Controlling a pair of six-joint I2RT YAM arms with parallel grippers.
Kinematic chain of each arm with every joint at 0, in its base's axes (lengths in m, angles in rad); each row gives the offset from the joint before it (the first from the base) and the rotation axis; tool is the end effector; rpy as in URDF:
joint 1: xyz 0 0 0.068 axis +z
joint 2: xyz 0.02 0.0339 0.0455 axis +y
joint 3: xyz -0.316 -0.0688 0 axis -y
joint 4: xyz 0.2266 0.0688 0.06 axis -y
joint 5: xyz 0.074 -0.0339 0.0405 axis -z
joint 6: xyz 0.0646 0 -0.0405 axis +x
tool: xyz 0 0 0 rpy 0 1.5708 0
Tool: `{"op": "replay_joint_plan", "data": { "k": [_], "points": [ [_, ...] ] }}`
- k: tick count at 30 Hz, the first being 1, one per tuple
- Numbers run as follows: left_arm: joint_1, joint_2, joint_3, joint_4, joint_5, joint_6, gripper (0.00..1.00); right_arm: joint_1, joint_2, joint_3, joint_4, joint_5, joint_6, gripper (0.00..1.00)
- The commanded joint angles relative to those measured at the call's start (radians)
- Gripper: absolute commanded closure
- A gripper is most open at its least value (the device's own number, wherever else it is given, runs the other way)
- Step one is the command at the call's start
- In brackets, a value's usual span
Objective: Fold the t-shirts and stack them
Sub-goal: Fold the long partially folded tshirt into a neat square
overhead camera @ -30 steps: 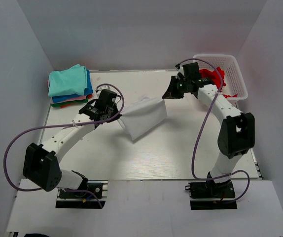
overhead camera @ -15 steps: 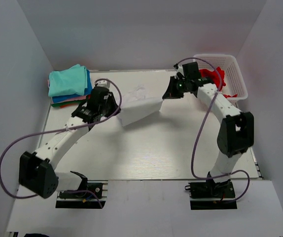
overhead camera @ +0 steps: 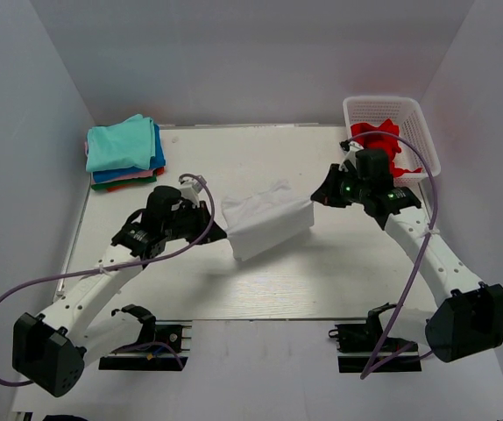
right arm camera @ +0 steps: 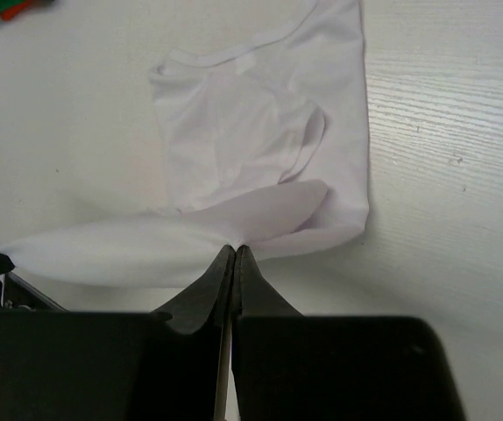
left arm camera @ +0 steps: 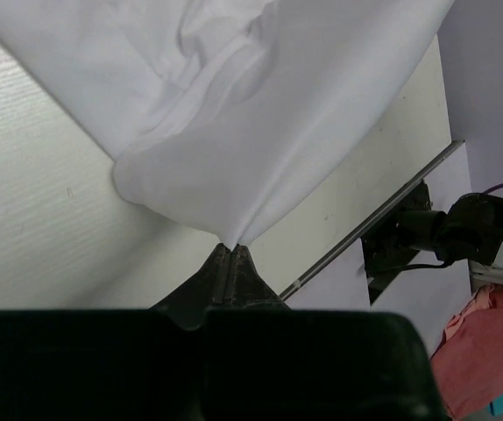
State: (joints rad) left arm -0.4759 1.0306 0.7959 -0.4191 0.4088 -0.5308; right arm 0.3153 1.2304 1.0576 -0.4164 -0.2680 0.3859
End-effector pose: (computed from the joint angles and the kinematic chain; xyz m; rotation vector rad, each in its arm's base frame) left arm 0.1639 -0.1134 0.3091 0.1751 2.3460 -0.9821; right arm 0.2432 0.0973 0.3558 -0.0812 2.2172 0.6864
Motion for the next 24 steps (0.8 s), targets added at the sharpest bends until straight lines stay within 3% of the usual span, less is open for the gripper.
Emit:
{"op": "replay_joint_plan", "data": {
  "k": [1,7,16,24],
  "points": [
    [-0.001,-0.082,-0.036,-0.03,-0.019,-0.021,1.0,-0.008,-0.042,-0.007,0.056,0.064,0.021,1.0],
    [0.008,-0.026,-0.047,0.052,-0.136,-0.054,1.0,-0.007,0.043,0.073,0.062,0.036,0.021,1.0],
    [0.028,0.19,0.138,0.054,-0.43,-0.041,1.0,-0.008,0.279,0.249,0.045,0.062,0.044,1.0],
    [0.057,0.376,0.261,0.095,-0.507,0.001,1.0,-0.024,0.468,0.426,0.01,0.089,0.064,1.0]
  ]
}}
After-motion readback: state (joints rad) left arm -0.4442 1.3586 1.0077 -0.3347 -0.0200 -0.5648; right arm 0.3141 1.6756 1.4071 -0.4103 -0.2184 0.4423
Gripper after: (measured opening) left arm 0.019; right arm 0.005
